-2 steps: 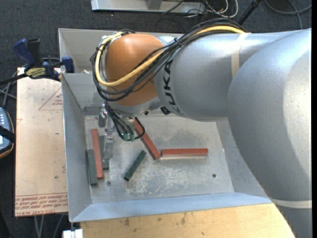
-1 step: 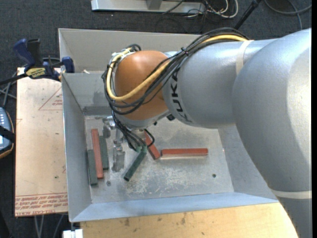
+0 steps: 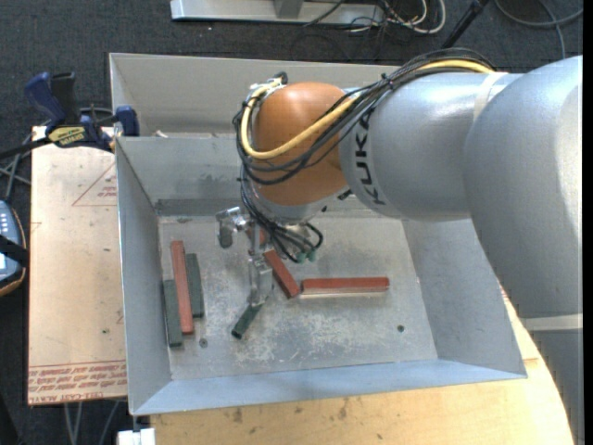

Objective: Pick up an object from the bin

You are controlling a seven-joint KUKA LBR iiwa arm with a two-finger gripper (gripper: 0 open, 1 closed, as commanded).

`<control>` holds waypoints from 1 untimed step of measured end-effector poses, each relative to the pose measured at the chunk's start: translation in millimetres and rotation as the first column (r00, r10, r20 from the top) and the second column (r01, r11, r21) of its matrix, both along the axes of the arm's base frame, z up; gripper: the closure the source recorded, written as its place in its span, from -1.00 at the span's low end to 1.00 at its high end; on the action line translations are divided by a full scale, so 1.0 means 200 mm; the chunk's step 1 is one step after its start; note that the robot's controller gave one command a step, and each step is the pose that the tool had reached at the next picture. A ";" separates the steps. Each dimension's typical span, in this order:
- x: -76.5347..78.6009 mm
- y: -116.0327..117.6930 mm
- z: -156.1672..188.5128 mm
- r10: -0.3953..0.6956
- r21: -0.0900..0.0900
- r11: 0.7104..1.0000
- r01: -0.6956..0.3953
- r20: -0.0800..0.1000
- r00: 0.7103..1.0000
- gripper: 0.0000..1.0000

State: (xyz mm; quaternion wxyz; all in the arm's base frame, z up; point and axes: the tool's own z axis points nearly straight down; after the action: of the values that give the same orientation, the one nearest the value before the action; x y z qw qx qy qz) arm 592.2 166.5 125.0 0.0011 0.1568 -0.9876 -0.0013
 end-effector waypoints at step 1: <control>-0.04 -0.09 -0.06 -0.002 -0.003 1.000 0.002 0.011 1.000 -1.00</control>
Offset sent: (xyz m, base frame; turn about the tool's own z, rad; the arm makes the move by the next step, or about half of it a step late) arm 0.0222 -0.0413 -0.0550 -0.0036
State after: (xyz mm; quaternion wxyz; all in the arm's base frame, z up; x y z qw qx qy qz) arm 583.7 148.5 113.2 -0.0040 0.1558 -0.9878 0.0010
